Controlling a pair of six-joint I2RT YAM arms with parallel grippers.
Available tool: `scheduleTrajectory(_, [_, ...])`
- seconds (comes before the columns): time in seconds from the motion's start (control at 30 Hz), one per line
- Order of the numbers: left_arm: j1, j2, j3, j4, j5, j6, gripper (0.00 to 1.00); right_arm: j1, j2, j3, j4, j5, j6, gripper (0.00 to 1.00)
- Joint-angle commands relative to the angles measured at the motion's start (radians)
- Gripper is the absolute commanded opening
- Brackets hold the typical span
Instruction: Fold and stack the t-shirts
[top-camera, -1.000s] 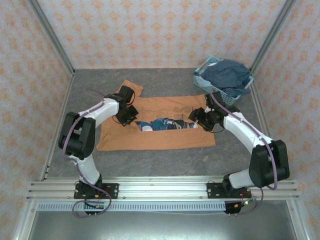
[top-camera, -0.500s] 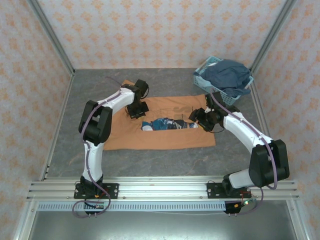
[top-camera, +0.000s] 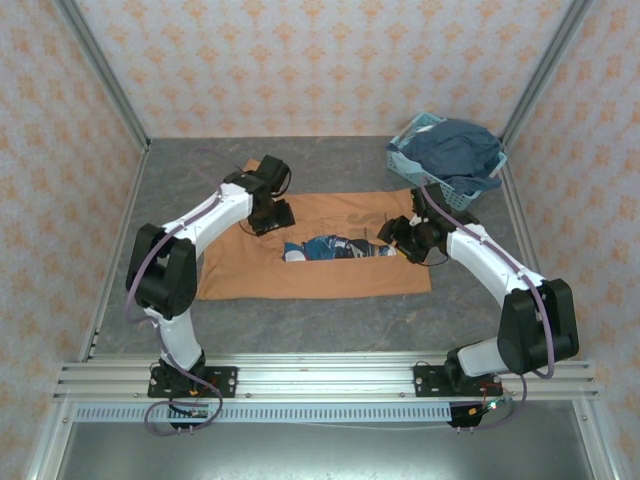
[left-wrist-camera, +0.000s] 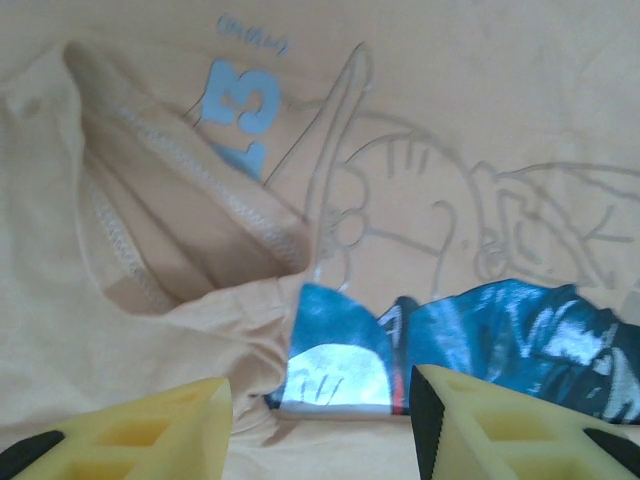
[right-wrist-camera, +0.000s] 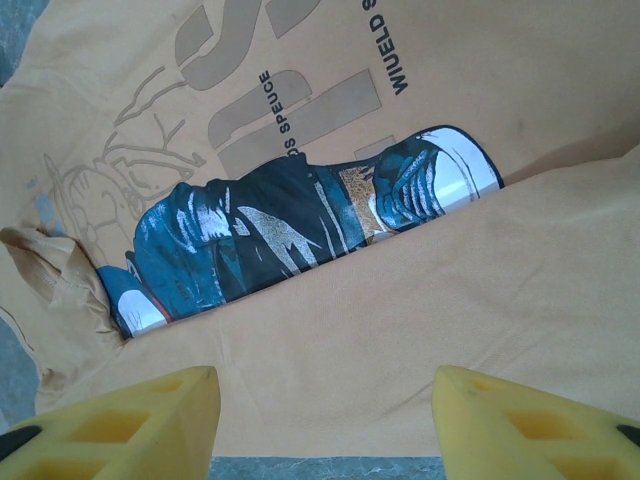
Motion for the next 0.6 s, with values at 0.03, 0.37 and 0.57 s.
scheduleTrajectory(0.03, [0.007,0.043,-0.035,-0.009,-0.005,-0.029,0.51,0.004,0.018,0.009,-0.015,-0.001,0.005,0.58])
scheduleTrajectory(0.37, [0.009,0.15,-0.007,0.009,-0.046,-0.003,0.56,0.004,0.008,0.0,-0.021,-0.001,0.002,0.58])
scheduleTrajectory(0.57, [0.007,0.177,0.054,0.035,-0.055,0.03,0.53,0.003,0.008,-0.002,-0.023,-0.001,0.002,0.58])
